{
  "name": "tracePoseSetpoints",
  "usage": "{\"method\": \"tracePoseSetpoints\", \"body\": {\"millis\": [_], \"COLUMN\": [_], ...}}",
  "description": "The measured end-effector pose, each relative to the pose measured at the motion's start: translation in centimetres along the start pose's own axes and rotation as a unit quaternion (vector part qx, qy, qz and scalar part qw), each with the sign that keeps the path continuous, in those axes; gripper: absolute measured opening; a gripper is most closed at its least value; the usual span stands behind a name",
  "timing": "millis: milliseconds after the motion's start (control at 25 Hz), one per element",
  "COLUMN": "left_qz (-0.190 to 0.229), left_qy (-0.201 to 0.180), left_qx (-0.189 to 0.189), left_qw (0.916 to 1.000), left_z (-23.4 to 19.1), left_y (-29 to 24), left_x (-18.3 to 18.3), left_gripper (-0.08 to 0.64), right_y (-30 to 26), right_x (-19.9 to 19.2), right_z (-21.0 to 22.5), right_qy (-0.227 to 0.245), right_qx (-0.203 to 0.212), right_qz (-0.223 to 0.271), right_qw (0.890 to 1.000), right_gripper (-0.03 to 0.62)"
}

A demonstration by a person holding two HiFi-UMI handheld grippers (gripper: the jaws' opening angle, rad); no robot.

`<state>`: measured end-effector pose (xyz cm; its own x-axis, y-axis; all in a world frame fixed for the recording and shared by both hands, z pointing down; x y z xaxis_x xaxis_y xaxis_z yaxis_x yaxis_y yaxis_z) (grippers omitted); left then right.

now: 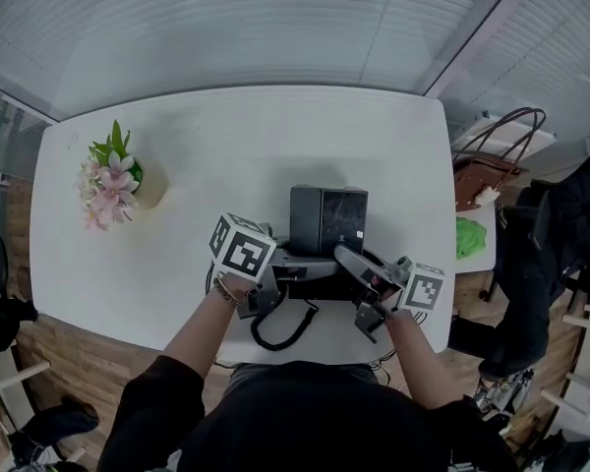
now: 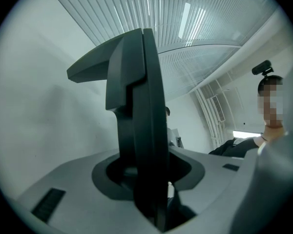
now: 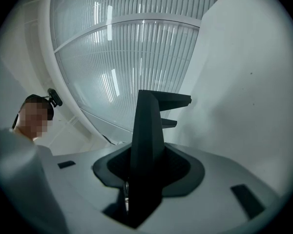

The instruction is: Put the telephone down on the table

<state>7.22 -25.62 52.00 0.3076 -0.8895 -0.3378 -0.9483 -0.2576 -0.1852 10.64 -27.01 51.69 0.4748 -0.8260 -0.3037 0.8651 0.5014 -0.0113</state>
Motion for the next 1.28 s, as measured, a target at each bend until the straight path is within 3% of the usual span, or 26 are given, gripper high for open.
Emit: {"method": "tracePoseSetpoints", "body": {"millis": [600, 1000, 1280], "left_qz": [-0.001, -0.007, -0.004], "left_qy": [0.030, 0.045, 0.046], "left_qx": [-0.003, 0.003, 0.050], "left_qw": [0.9995, 0.9989, 0.9977], "left_z": [-0.9, -1.3, -1.5], "left_y": [-0.1, -0.1, 0.2], "left_x": [0.1, 0.2, 0.2], "left_gripper": [0.181, 0.183, 0.229], "right_y": [-0.7, -0.9, -0.8], "right_x": [0.0, 0.1, 0.3], "right_z": [0.1, 0.3, 0.5], "right_qy": [-0.054, -0.056, -0.024], "right_qx": [0.011, -0.007, -0.049], "right_qz": [-0.003, -0.010, -0.012], "right_qw": [0.998, 0.998, 0.998], "right_gripper": [0.161, 0.153, 0.167]}}
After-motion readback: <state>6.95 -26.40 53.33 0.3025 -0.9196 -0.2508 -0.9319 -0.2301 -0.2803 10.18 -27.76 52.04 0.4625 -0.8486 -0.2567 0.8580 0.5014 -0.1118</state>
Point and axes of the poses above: the fingertips, and each gripper's own axes: y backward along the fingers, z to its right, x out of its top, the point moved 2 cm from there along y, backward along the fingers, and after that the axes turned 6 degrees about -z, right-handed, at the moved point
